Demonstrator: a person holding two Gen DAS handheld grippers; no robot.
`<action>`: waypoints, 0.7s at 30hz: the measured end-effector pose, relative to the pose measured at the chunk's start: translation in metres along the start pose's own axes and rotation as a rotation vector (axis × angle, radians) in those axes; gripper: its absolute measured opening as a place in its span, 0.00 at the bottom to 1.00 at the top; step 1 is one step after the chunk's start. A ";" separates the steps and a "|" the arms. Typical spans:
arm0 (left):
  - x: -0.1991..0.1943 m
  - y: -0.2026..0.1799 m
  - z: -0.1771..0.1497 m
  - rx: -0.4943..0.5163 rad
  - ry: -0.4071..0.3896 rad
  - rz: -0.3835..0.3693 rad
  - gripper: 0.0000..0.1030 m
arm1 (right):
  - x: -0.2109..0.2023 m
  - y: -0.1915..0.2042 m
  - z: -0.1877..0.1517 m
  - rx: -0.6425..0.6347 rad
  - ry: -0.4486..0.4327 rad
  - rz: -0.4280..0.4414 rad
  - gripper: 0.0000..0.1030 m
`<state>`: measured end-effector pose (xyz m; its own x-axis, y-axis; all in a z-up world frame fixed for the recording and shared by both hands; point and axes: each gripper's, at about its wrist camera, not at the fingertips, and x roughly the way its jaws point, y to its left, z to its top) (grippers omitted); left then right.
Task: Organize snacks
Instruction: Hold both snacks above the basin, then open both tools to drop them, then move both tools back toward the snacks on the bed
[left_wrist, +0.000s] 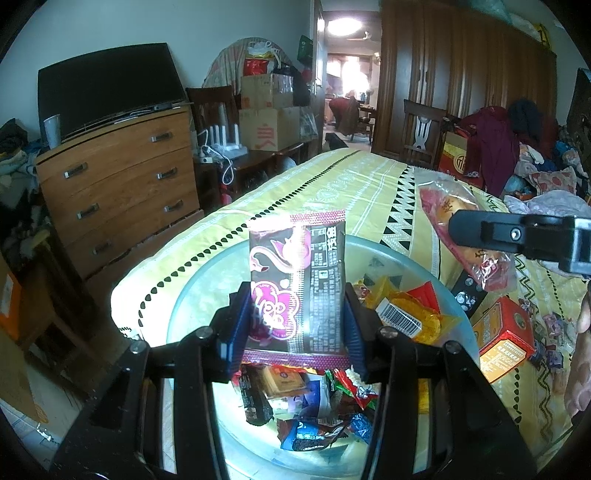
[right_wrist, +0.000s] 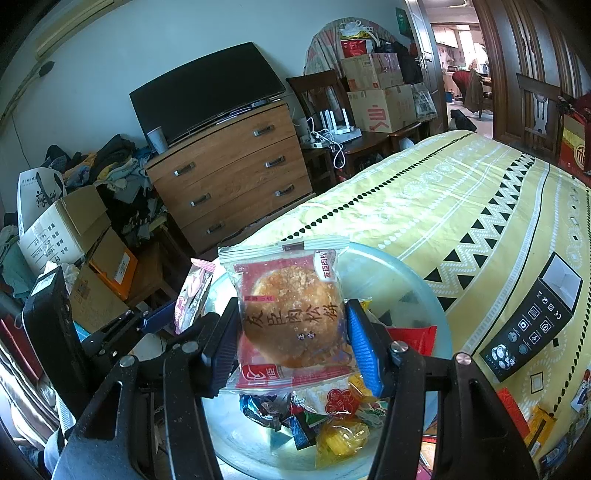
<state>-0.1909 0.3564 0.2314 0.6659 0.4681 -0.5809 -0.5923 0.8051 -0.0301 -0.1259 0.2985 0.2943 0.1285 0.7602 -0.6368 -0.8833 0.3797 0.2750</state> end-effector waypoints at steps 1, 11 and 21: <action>0.002 -0.001 -0.001 -0.001 0.003 0.001 0.46 | 0.001 0.000 0.000 0.000 0.004 -0.001 0.58; 0.004 0.003 -0.005 -0.017 0.004 0.033 0.76 | 0.005 0.003 -0.002 0.002 0.011 0.009 0.63; -0.002 -0.009 -0.007 -0.033 -0.001 0.027 0.91 | -0.029 0.008 -0.043 -0.055 -0.062 -0.069 0.78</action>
<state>-0.1901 0.3454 0.2273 0.6500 0.4899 -0.5809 -0.6248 0.7797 -0.0416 -0.1556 0.2569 0.2839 0.2158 0.7654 -0.6063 -0.8946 0.4039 0.1915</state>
